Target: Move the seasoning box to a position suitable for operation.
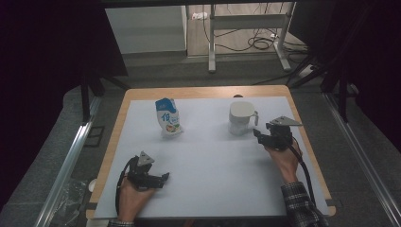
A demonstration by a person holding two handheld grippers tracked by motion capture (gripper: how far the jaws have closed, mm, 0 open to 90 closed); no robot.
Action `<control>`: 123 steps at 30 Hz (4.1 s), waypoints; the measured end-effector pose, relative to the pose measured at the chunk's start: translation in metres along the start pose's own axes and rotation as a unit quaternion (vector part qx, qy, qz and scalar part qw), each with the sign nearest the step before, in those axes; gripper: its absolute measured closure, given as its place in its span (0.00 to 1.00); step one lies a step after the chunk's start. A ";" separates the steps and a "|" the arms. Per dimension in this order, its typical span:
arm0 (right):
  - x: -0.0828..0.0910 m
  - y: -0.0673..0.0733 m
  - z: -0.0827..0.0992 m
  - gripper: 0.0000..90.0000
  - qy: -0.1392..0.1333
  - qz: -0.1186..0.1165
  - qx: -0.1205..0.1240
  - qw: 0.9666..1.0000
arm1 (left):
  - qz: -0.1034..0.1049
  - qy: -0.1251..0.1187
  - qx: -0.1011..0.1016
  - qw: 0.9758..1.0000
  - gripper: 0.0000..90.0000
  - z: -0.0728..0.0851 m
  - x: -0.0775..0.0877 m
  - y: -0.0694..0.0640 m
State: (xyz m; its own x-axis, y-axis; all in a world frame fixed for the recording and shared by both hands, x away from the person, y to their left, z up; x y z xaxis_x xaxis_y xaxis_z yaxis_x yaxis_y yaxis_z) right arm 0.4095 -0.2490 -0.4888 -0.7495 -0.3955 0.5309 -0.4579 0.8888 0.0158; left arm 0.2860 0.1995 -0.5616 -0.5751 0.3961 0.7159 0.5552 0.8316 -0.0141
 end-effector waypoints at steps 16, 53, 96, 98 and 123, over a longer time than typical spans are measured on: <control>-0.029 -0.011 -0.015 0.64 0.007 0.016 -0.016 1.000 | 0.001 0.000 0.000 1.000 0.02 0.000 0.000 0.000; -0.062 -0.005 -0.018 0.86 0.008 0.079 -0.003 0.997 | 0.001 0.000 0.000 1.000 0.02 0.000 0.000 0.000; -0.031 0.007 -0.025 0.89 -0.020 0.023 -0.043 0.999 | 0.001 0.000 0.000 1.000 0.02 0.000 0.000 0.000; -0.027 0.008 -0.024 0.89 -0.020 0.016 -0.046 0.999 | 0.001 0.000 0.000 1.000 0.02 0.000 0.000 0.000; 0.018 0.044 0.014 0.88 -0.016 -0.041 -0.042 0.998 | -0.001 0.000 0.000 1.000 0.02 0.000 0.000 0.000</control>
State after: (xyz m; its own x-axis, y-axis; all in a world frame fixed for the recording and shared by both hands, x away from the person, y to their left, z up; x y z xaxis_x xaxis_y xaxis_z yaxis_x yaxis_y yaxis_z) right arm 0.3690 -0.2206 -0.4903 -0.7257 -0.4745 0.4982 -0.4786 0.8684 0.1298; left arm 0.2859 0.1994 -0.5616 -0.5758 0.3953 0.7156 0.5550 0.8318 -0.0128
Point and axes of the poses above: each handheld gripper's, and its own axes: x roughly backward along the jaws, z roughly out of its underside, y roughly to its left, the point moved 1 cm from there along -x, roughly forward along the jaws, and after that the axes turned 3 degrees about -x, right-handed, at the moved point
